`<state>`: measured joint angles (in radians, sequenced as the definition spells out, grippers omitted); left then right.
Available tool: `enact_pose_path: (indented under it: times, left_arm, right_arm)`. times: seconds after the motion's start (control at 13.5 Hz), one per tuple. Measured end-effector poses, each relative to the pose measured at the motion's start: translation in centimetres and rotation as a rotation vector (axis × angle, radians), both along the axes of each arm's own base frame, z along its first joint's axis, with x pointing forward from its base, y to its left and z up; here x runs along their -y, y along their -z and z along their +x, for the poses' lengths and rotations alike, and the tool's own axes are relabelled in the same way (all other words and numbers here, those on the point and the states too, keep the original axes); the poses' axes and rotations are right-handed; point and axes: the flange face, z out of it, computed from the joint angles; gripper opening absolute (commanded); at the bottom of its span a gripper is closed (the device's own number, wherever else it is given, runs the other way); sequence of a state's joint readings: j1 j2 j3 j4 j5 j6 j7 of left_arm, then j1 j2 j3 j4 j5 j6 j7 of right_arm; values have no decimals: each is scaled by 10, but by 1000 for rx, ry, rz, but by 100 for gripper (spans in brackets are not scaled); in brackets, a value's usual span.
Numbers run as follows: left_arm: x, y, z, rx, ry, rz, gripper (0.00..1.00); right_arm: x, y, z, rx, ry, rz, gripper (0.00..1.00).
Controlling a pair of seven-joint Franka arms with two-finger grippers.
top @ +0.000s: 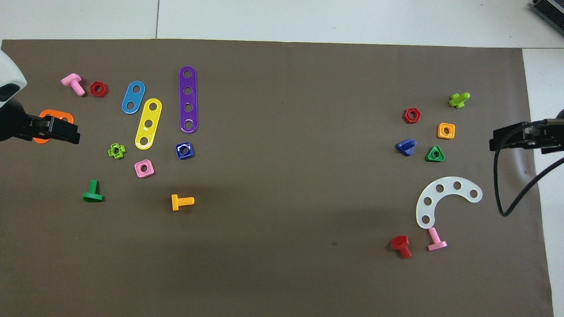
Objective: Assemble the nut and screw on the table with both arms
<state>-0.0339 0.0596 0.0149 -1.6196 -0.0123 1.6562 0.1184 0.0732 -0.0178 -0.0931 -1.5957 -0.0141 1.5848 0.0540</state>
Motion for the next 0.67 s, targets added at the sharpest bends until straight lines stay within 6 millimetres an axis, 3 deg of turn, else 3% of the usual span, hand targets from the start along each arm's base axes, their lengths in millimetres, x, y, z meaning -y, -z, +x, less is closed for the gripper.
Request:
enact_pose_path:
  times: [0.15,0.3,0.52,0.67]
  left_arm:
    - [0,0,0,0,0,0,100]
    - [0,0,0,0,0,0,100]
    - [0,0,0,0,0,0,100]
    - [0,0,0,0,0,0,100]
  right_arm:
    - [-9,15,9,36,-17,0,100]
    - [-22,53,26,49,-39,-2,100]
    - [-36,144,56,72,-61,-8,100]
    - [-43,209,65,78,-79,-13,100]
